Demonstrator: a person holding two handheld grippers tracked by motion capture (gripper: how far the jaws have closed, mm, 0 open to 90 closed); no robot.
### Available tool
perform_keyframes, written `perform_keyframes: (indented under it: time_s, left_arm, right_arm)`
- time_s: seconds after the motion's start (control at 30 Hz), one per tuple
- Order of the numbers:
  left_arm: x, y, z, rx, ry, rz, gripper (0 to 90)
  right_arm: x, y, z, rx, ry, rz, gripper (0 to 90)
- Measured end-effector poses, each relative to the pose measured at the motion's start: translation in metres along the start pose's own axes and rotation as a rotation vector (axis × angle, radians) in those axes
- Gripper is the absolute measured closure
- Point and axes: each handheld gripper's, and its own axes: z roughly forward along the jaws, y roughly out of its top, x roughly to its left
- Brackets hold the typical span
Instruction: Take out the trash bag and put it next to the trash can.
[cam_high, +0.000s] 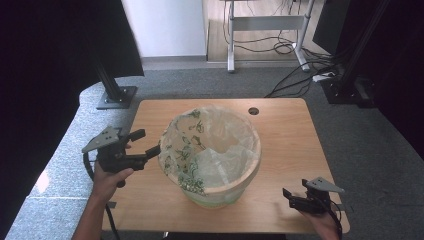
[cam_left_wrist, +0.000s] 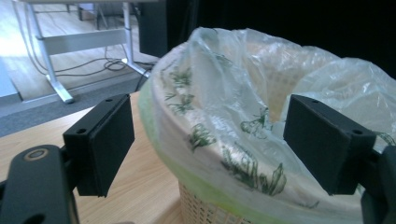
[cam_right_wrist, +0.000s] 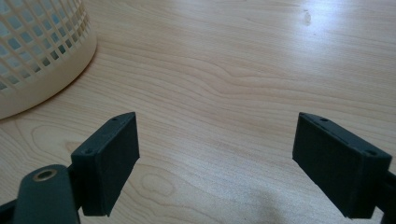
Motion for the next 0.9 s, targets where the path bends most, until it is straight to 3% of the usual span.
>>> perform_keyframes:
  time_s: [0.37,0.67,0.77,0.9]
  left_arm:
    - [-0.001,0.009,0.02,0.069,-0.078,0.038,16.7]
    - [0.005,0.013,0.032,0.103,-0.132,0.031,17.2]
    - [0.004,0.012,0.033,0.108,-0.135,0.039,22.8]
    - [0.001,0.009,0.034,0.097,-0.116,0.052,37.0]
  right_arm:
    - [0.0,0.0,0.001,0.007,0.001,-0.008,14.9]
    - [0.0,-0.001,0.003,0.018,0.001,-0.013,15.0]
    - [0.0,-0.001,0.003,0.018,0.001,-0.013,15.0]
    - [0.0,-0.001,0.003,0.017,0.0,-0.011,15.0]
